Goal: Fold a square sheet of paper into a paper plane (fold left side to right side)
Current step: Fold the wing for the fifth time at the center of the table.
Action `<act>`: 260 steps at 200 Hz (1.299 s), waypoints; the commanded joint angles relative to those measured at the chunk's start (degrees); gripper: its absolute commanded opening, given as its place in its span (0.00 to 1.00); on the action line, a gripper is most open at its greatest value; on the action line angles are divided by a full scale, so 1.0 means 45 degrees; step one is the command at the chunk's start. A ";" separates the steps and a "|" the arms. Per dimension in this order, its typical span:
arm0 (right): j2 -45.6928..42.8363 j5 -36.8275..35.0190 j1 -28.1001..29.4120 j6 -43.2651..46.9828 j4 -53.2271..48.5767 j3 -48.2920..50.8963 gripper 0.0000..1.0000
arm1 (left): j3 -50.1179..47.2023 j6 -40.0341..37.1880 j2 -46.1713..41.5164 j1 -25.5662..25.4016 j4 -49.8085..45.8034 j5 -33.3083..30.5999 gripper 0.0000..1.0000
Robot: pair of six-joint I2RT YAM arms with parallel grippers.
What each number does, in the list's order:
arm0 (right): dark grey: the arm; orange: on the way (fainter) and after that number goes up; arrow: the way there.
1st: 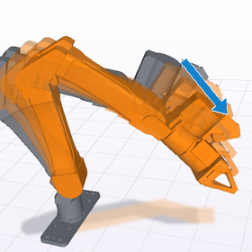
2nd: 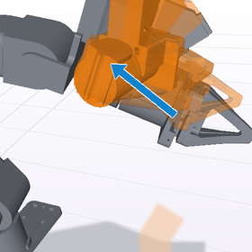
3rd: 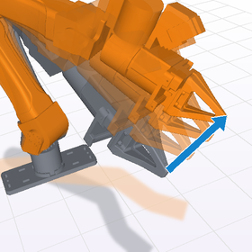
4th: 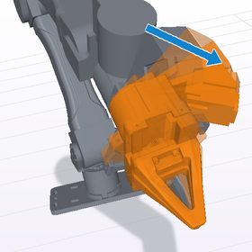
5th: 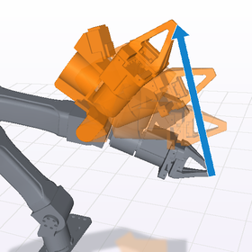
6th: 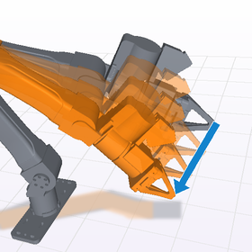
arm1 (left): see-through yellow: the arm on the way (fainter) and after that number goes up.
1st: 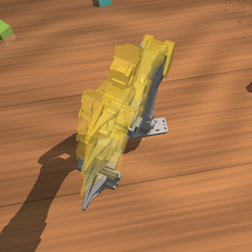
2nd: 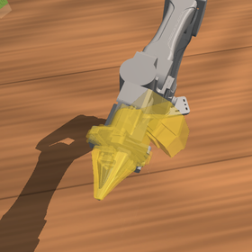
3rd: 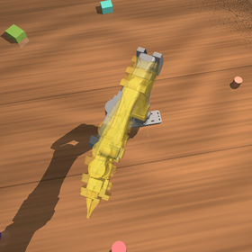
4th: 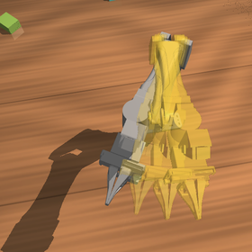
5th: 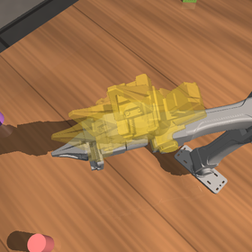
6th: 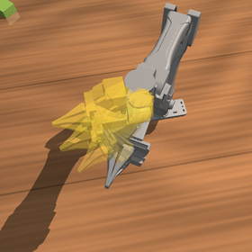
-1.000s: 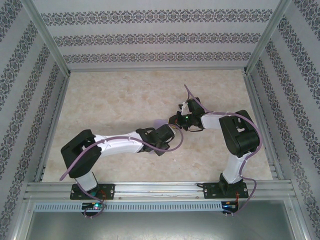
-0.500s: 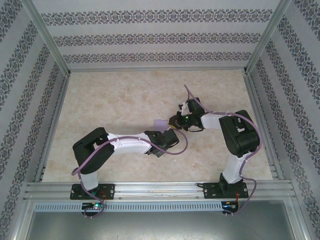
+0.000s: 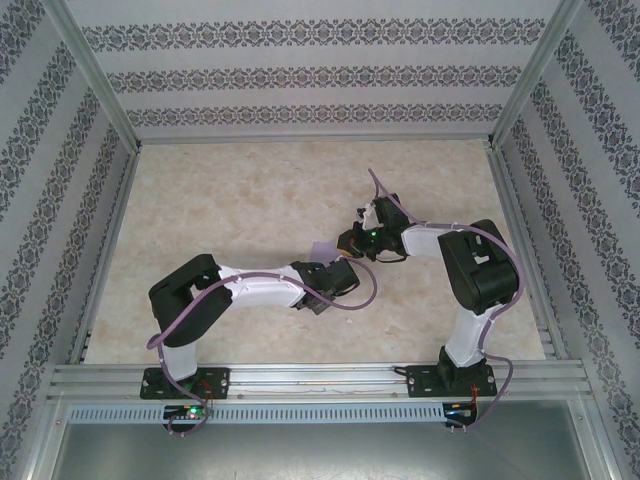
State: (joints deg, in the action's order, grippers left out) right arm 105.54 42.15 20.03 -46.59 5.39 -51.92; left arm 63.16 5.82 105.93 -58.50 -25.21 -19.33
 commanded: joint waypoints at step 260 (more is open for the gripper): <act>-0.3924 -0.1749 -0.2455 0.1974 -0.1110 0.2534 0.42 | -0.2590 0.3299 -0.1038 0.3247 0.5029 0.8734 0.10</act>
State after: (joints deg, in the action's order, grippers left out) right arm 88.97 33.26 9.34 -39.83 0.14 -41.08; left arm 54.85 16.19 102.08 -46.89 -8.36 9.82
